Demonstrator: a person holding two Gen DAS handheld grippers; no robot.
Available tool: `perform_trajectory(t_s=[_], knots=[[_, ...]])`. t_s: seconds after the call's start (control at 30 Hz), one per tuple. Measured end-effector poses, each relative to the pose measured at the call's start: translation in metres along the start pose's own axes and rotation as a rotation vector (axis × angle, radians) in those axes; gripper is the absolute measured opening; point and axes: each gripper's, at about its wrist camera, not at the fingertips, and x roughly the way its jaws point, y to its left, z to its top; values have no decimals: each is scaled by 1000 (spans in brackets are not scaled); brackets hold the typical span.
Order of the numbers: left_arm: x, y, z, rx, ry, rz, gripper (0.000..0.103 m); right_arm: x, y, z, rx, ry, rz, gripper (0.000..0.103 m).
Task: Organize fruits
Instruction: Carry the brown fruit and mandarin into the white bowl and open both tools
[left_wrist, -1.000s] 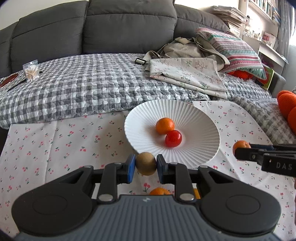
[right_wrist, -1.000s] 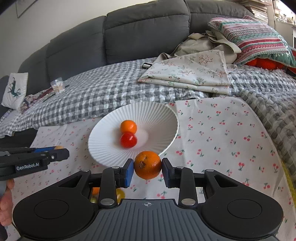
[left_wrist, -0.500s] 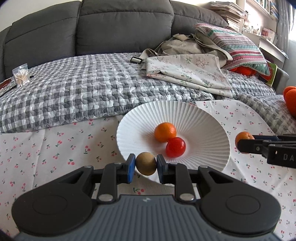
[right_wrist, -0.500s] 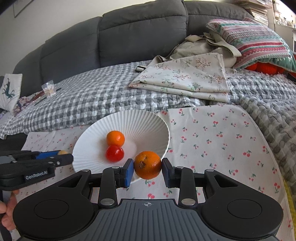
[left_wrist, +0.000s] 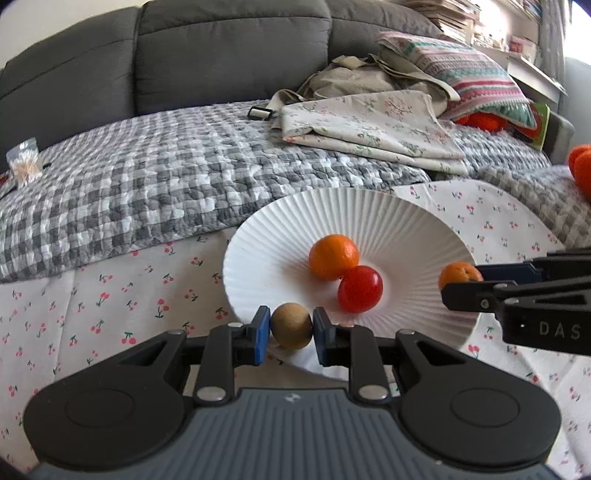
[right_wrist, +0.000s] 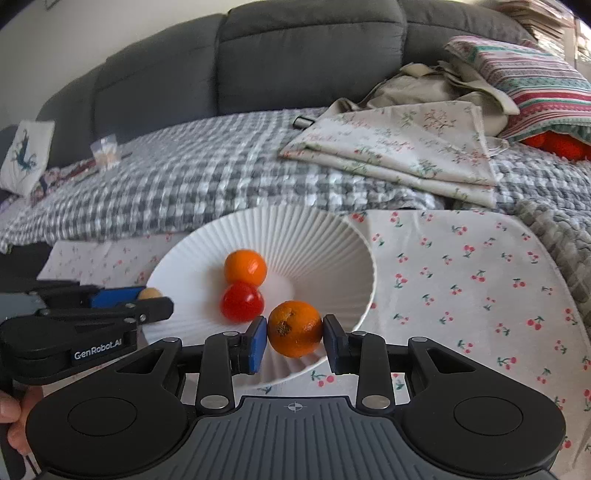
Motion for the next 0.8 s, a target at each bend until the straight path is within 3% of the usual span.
perform_trajectory(t_s=[0.27,0.37,0.47,0.6,0.8], knots=[[2,-8,-2,48,-14,-5,24,15,5,-1,-19,3,8,32],[-1,-7,-2,50,-19,-20,27,16,5,-2,-23,2,6,33],[-4,-5,0,34,-23,-43,38,13,3,-1,-8,-4,1,34],[-13,-3,1,24,-36,-51,41,7,-3,3,34,-25,7,53],[-23,11,7,-76,-31,-70,41,-8,-13,10,111,-39,10,53]])
